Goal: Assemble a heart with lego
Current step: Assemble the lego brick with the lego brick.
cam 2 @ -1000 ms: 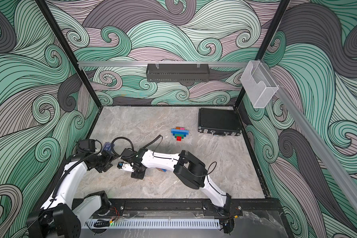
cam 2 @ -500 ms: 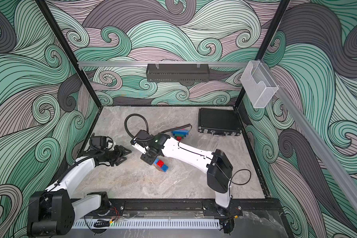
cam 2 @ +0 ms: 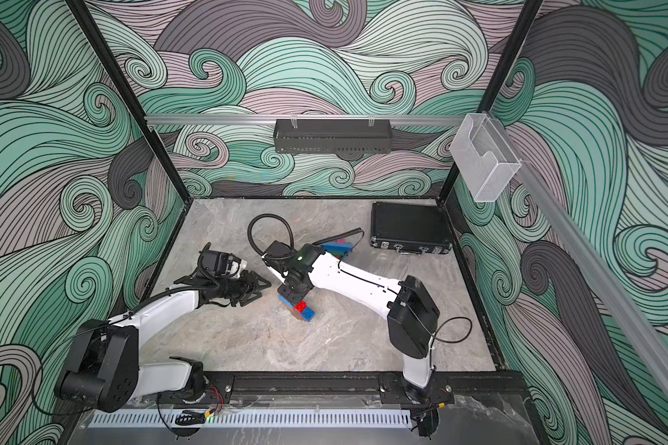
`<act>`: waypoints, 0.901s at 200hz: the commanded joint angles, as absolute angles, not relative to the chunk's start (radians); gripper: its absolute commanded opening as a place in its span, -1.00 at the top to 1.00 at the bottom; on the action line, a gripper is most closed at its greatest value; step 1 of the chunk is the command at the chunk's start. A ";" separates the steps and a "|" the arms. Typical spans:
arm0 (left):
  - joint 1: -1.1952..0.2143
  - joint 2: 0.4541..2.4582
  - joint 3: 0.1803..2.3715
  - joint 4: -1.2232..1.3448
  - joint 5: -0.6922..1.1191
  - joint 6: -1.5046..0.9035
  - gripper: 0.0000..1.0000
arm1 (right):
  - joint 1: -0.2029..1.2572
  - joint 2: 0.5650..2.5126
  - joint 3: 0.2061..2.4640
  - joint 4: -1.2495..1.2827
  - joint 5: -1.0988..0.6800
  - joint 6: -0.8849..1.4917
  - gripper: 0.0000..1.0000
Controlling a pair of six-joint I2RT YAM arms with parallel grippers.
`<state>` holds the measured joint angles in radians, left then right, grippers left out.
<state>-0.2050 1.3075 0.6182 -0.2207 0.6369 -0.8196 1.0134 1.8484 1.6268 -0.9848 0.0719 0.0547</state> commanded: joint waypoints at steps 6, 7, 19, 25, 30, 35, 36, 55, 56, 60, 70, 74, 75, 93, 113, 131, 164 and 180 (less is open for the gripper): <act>-0.216 1.321 0.634 -0.184 0.658 -0.831 -0.12 | 1.013 1.874 1.662 -1.008 0.089 0.101 0.49; -0.216 1.322 0.634 -0.184 0.658 -0.831 -0.12 | 1.013 1.875 1.663 -1.009 0.089 0.103 0.49; -0.218 1.326 0.635 -0.184 0.658 -0.831 -0.12 | 1.014 1.880 1.669 -1.008 0.092 0.116 0.49; -0.218 1.328 0.635 -0.184 0.658 -0.830 -0.12 | 1.016 1.885 1.673 -1.008 0.094 0.122 0.49; -0.217 1.330 0.637 -0.184 0.660 -0.830 -0.12 | 1.017 1.889 1.676 -1.008 0.093 0.126 0.49; -0.218 1.331 0.637 -0.184 0.660 -0.830 -0.12 | 1.018 1.893 1.679 -1.008 0.096 0.130 0.49; -0.218 1.331 0.637 -0.184 0.660 -0.830 -0.12 | 1.018 1.894 1.679 -1.008 0.096 0.130 0.50; -0.218 1.337 0.638 -0.186 0.661 -0.828 -0.12 | 1.029 1.904 1.681 -0.997 0.104 0.142 0.50; -0.218 1.336 0.637 -0.186 0.660 -0.828 -0.12 | 1.030 1.905 1.680 -0.996 0.104 0.142 0.50; -0.218 1.336 0.637 -0.186 0.660 -0.827 -0.12 | 1.032 1.907 1.680 -0.991 0.107 0.144 0.49; -0.218 1.337 0.635 -0.186 0.661 -0.826 -0.12 | 1.038 1.908 1.675 -0.981 0.111 0.146 0.50; -0.218 1.336 0.635 -0.187 0.661 -0.825 -0.12 | 1.039 1.909 1.673 -0.977 0.112 0.148 0.49; -0.218 1.336 0.634 -0.187 0.661 -0.825 -0.12 | 1.039 1.910 1.672 -0.978 0.112 0.148 0.50; -0.218 1.337 0.631 -0.187 0.661 -0.825 -0.12 | 1.043 1.911 1.661 -0.962 0.114 0.150 0.50; -0.218 1.334 0.629 -0.189 0.661 -0.825 -0.12 | 1.047 1.910 1.648 -0.957 0.118 0.154 0.50; -0.218 1.333 0.629 -0.190 0.657 -0.825 -0.12 | 1.052 1.904 1.635 -0.953 0.120 0.159 0.50; -0.218 1.336 0.627 -0.190 0.655 -0.827 -0.11 | 1.062 1.901 1.603 -0.945 0.127 0.167 0.50; -0.218 1.338 0.626 -0.189 0.653 -0.828 -0.11 | 1.064 1.896 1.589 -0.937 0.129 0.170 0.50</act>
